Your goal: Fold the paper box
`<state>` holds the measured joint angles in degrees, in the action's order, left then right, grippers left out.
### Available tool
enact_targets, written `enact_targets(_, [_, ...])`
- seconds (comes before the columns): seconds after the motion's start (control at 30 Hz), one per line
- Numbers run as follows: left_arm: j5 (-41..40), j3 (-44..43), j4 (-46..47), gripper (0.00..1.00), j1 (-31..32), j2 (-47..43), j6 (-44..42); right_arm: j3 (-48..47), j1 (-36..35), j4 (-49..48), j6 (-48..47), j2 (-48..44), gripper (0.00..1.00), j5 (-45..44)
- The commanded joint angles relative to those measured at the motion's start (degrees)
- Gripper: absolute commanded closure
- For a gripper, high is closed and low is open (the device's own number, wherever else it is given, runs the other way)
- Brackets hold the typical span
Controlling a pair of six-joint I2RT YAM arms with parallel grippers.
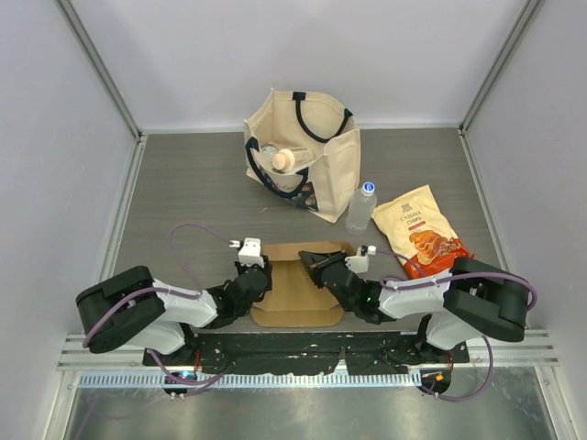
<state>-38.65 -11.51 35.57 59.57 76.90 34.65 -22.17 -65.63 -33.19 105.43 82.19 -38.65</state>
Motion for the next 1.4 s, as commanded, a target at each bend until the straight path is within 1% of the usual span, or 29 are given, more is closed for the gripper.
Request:
enact_targets(0.0, [-8.88, -3.69, 2.49, 0.7, 0.37, 4.65, 3.22, 2.13, -0.91, 4.19, 0.04, 2.36, 0.99, 1.39])
enact_targets(0.07, [-10.47, -4.48, 1.78, 0.72, 0.37, 7.37, 4.19, 2.05, -1.0, 4.1, -0.4, 2.53, 0.99, 1.48])
enact_targets(0.13, [-11.7, -5.71, 0.04, 0.78, 0.46, 8.7, 4.89, 2.05, -0.91, 3.75, -0.4, 2.8, 0.99, 1.91])
enact_targets(0.17, [-13.71, -6.33, -1.54, 0.8, 0.55, 9.83, 7.07, 1.87, -0.91, 3.75, -0.22, 2.97, 0.99, 2.09])
enact_targets(0.2, [-15.29, -7.9, -3.39, 0.88, 0.55, 10.45, 8.05, 1.78, -0.82, 3.4, -0.05, 3.23, 0.99, 2.27])
enact_targets(0.23, [-16.7, -9.13, -8.54, 0.94, 0.55, 11.16, 9.1, 1.7, -0.99, 3.05, -0.13, 3.41, 0.99, 2.27])
enact_targets(0.27, [-20.02, -12.28, -12.85, 1.0, 0.55, 12.99, 13.99, 1.61, -1.08, 2.61, -0.13, 3.59, 0.99, 2.01])
enact_targets(0.3, [-21.8, -13.96, -17.07, 1.0, 0.55, 14.05, 17.34, 1.69, -1.26, 1.39, -0.22, 3.76, 0.99, 1.83])
enact_targets(0.33, [-22.95, -15.55, -25.55, 1.0, 0.55, 15.28, 21.03, 1.61, -1.52, 1.11, -0.05, 4.03, 0.99, 1.57])
enact_targets(0.37, [-24.52, -17.82, -28.6, 1.0, 0.55, 17.56, 26.9, 1.35, -1.61, 1.2, 0.3, 4.2, 0.99, 1.48])
enact_targets(0.4, [-24.54, -18.46, -30.11, 1.0, 0.55, 18.8, 28.0, 1.26, -1.7, 0.68, 0.22, 4.2, 0.99, 1.39])
enact_targets(0.5, [-24.19, -17.41, -27.93, 1.0, 0.55, 20.39, 29.07, 1.08, -2.14, 0.85, 0.13, 4.47, 0.99, 1.04])
enact_targets(0.57, [-23.84, -16.53, -24.77, 1.0, 0.55, 20.39, 28.02, 0.99, -2.14, 0.93, 0.13, 4.47, 0.99, 0.95])
enact_targets(0.7, [-20.94, -16.79, -21.52, 1.0, 0.55, 20.31, 23.37, 0.38, -2.23, 2.07, -0.75, 4.29, 0.99, 0.34])
enact_targets(0.8, [-15.94, -14.34, -15.29, 1.0, 0.55, 18.03, 16.78, -0.06, -2.23, 3.13, -0.58, 3.77, 0.99, -0.63])
enact_targets(0.83, [-12.88, -13.38, -11.7, 0.97, 0.55, 16.19, 13.72, -0.06, -2.14, 3.22, -0.31, 3.68, 0.99, -1.24])
enact_targets(0.87, [-11.89, -11.97, -11.06, 0.82, 0.55, 14.87, 12.99, -0.24, -2.23, 3.48, -0.05, 3.5, 0.99, -1.51])
enact_targets(0.93, [-10.48, -10.65, -9.74, 0.69, 0.55, 11.28, 12.2, -0.41, -2.23, 4.36, 0.39, 3.06, 0.99, -1.95])
enact_targets(0.97, [-9.17, -9.42, -9.47, 0.6, 0.46, 10.12, 11.93, -0.41, -2.14, 4.54, 0.57, 3.06, 0.99, -2.04])
enact_targets(1.03, [-8.11, -8.36, -9.38, 0.56, 0.46, 7.75, 11.75, -0.33, -2.14, 4.27, 0.74, 2.89, 0.99, -2.3])
enact_targets(1.17, [-7.05, -5.46, -10.96, 0.52, 0.55, 0.64, 12.19, -0.59, -2.05, 4.45, 0.13, 2.1, 0.99, -2.48])
enact_targets(1.23, [-5.3, -4.06, -9.3, 0.51, 0.46, -1.4, 10.36, -0.59, -2.05, 4.8, 0.22, 1.74, 0.99, -2.57])
enact_targets(1.27, [-4.77, -3.09, -8.94, 0.49, 0.46, -2.62, 9.56, -0.42, -1.79, 4.63, 0.48, 1.74, 0.99, -2.48])
enact_targets(1.37, [-4.94, -2.29, -11.13, 0.46, 0.55, -6.76, 8.41, 0.38, -1.61, 3.4, 1.18, 2.09, 0.99, -2.3])
